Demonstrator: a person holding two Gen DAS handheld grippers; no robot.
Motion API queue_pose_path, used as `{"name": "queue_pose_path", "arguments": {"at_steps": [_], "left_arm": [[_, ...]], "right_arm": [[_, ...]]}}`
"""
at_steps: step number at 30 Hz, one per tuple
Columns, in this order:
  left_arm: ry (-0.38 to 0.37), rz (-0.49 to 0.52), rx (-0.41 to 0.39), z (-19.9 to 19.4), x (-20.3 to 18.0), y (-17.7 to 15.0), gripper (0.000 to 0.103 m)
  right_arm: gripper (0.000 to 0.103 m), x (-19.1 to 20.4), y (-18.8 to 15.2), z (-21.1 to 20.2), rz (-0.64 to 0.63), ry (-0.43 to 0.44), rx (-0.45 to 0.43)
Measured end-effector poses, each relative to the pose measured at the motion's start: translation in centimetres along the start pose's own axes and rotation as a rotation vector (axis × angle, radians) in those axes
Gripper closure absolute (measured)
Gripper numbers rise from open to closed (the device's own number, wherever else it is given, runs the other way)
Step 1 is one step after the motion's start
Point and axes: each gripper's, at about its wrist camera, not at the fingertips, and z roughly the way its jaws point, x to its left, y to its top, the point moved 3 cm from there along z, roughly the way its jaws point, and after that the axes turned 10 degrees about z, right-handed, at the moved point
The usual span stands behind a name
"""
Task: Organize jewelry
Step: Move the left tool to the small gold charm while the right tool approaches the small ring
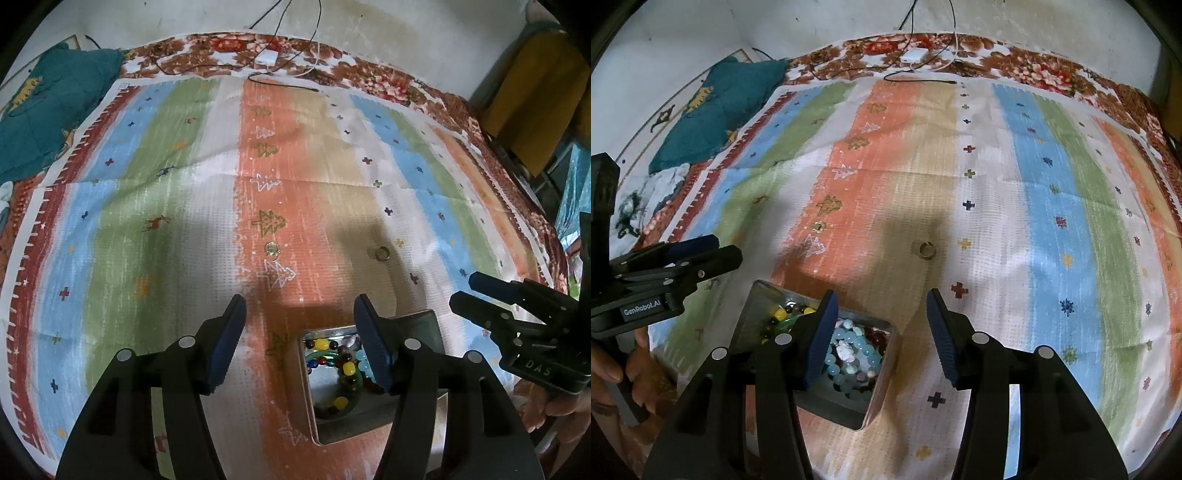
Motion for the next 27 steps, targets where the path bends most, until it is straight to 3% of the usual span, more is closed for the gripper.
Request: {"name": "queue_pose_path", "arguments": {"at_steps": [4,27], "left_arm": [[0.008,0.011,0.007,0.5,-0.1,0.3,0.038],[0.05,0.019,0.068,4.3,1.2,2.3,0.037]], "right_arm": [[0.049,-0.4,0.4,0.7,0.01,-0.002,0.014],[0.049,-1.3,2.4,4.2,0.023,-0.059,0.043]]}}
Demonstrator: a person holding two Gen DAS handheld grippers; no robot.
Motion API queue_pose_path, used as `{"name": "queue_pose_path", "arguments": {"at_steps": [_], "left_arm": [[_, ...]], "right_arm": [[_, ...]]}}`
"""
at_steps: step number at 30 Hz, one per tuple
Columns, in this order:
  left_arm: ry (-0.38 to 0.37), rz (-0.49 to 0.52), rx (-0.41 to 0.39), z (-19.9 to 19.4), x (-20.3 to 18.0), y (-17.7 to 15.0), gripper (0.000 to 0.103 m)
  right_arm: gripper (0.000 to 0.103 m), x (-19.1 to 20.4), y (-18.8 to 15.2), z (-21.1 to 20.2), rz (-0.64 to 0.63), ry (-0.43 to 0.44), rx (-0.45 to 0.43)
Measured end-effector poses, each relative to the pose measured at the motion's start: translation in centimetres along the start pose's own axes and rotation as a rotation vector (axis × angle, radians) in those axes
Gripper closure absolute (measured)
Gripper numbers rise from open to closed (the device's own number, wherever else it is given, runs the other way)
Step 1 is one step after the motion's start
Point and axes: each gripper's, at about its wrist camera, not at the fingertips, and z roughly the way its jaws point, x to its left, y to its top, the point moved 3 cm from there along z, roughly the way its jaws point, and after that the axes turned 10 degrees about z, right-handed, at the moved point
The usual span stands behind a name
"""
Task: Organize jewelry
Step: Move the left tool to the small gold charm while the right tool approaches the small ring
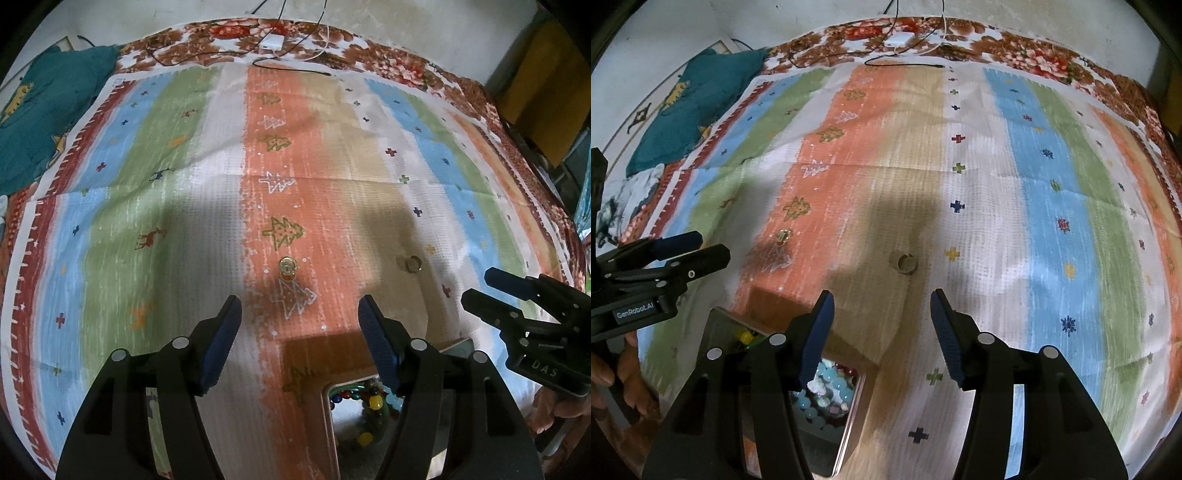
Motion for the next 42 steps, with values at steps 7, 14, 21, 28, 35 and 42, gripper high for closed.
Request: {"name": "queue_pose_path", "arguments": {"at_steps": [7,14,21,28,35,42], "left_arm": [[0.009,0.005,0.026,1.4,0.4,0.6,0.037],[0.01,0.011,0.051,2.8,0.5,1.0,0.037],[0.01,0.028,0.073,4.0,0.5,1.4,0.038],[0.008,0.046,0.09,4.9,0.1,1.8,0.039],[0.004,0.068,0.108,5.9,0.0,2.1,0.043],[0.001,0.08,0.122,6.7,0.0,2.3,0.049]], "right_arm": [[0.049,-0.2,0.6,1.3,-0.005,-0.018,0.02],[0.049,-0.4,1.1,2.3,-0.004,-0.03,0.035],[0.049,-0.4,1.7,3.4,-0.004,-0.033,0.048],[0.049,0.0,2.2,4.0,-0.02,-0.038,0.041],[0.049,-0.3,2.5,5.3,-0.013,-0.046,0.065],[0.049,-0.3,2.7,6.4,-0.016,-0.043,0.081]]}}
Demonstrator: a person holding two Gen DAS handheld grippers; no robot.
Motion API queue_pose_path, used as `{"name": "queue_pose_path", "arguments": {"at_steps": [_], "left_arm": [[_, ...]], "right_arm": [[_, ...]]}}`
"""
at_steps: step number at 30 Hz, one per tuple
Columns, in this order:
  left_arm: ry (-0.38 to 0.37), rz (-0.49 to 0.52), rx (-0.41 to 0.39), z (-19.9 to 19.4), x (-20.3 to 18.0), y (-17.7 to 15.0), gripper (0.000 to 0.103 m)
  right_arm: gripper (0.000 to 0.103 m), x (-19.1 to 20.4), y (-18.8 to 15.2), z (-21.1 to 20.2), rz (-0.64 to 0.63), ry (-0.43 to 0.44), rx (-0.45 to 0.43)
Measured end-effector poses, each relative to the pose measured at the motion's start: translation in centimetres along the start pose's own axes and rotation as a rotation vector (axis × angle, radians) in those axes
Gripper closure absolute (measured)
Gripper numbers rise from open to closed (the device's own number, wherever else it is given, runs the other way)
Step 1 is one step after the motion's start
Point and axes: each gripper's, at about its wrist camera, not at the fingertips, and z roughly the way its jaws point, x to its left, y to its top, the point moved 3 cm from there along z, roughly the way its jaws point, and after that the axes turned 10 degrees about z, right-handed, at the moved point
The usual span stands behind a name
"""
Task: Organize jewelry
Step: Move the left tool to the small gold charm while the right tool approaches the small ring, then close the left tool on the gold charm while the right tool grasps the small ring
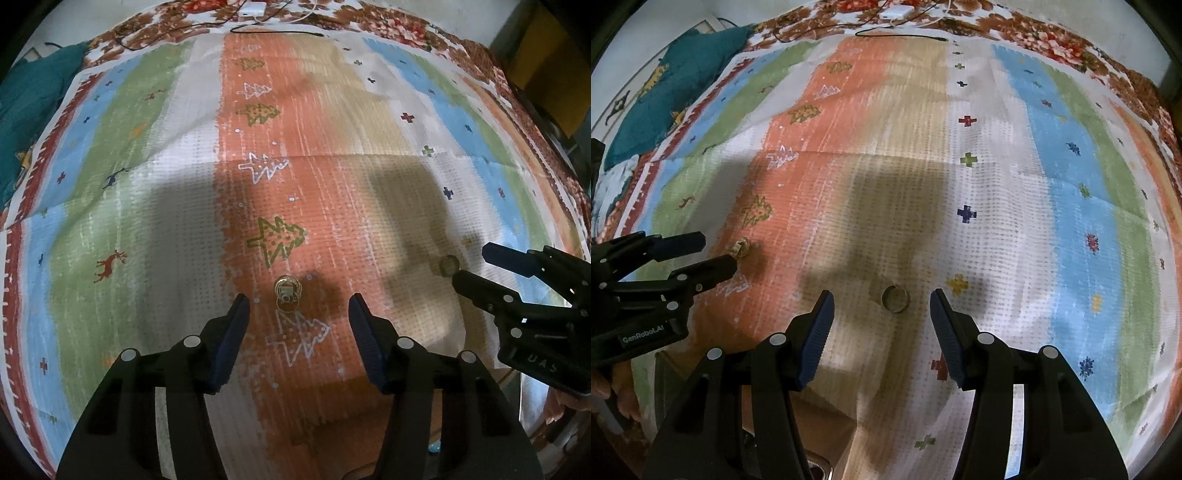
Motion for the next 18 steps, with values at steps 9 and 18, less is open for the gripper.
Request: {"name": "queue_pose_path", "arguments": {"at_steps": [9,18], "left_arm": [[-0.004,-0.002,0.018,1.1,0.5,0.3,0.05],[-0.01,0.012,0.044,2.5,0.7,0.6,0.06]], "right_arm": [[0.058,0.0,0.0,1.3,-0.005,0.0,0.032],[0.07,-0.1,0.1,2.5,-0.005,-0.005,0.056]]}}
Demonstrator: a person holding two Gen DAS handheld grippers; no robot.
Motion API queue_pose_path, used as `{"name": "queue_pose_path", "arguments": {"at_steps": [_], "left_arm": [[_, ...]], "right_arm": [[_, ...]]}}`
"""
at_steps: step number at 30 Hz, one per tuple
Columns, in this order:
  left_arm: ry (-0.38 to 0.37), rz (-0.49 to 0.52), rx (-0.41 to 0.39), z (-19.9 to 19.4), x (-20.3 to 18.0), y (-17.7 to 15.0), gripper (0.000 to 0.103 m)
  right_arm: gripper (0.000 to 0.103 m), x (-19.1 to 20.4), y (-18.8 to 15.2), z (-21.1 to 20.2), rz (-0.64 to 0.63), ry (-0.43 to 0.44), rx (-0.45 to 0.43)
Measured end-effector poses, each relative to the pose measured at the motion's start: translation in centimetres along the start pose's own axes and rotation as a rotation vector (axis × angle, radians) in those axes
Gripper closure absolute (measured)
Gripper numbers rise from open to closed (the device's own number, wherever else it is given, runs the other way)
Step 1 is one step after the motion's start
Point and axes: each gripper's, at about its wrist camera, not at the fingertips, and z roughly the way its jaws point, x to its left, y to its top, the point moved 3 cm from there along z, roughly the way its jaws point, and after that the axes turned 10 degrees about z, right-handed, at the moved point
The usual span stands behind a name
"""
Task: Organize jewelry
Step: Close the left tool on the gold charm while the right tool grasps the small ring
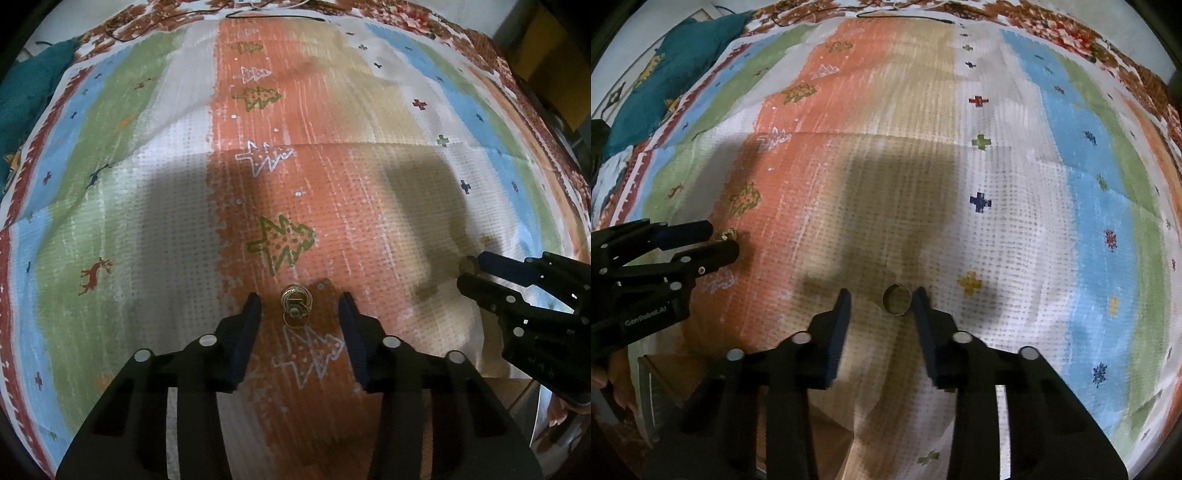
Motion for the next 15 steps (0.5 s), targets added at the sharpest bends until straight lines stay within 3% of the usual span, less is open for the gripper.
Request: {"name": "queue_pose_path", "arguments": {"at_steps": [6,10,15], "left_arm": [[0.011,0.007,0.002,0.5,0.09,0.38,0.062],[0.005,0.006,0.004,0.48,0.09,0.45,0.075],[0.007,0.0,0.011,0.49,0.35,0.37,0.086]], "right_arm": [[0.076,0.12,-0.03,0.43,-0.001,-0.001,0.012],[0.083,-0.19,0.01,0.53,0.012,0.0,0.015],[0.084,-0.33,0.04,0.53,0.021,0.014,0.02]]}}
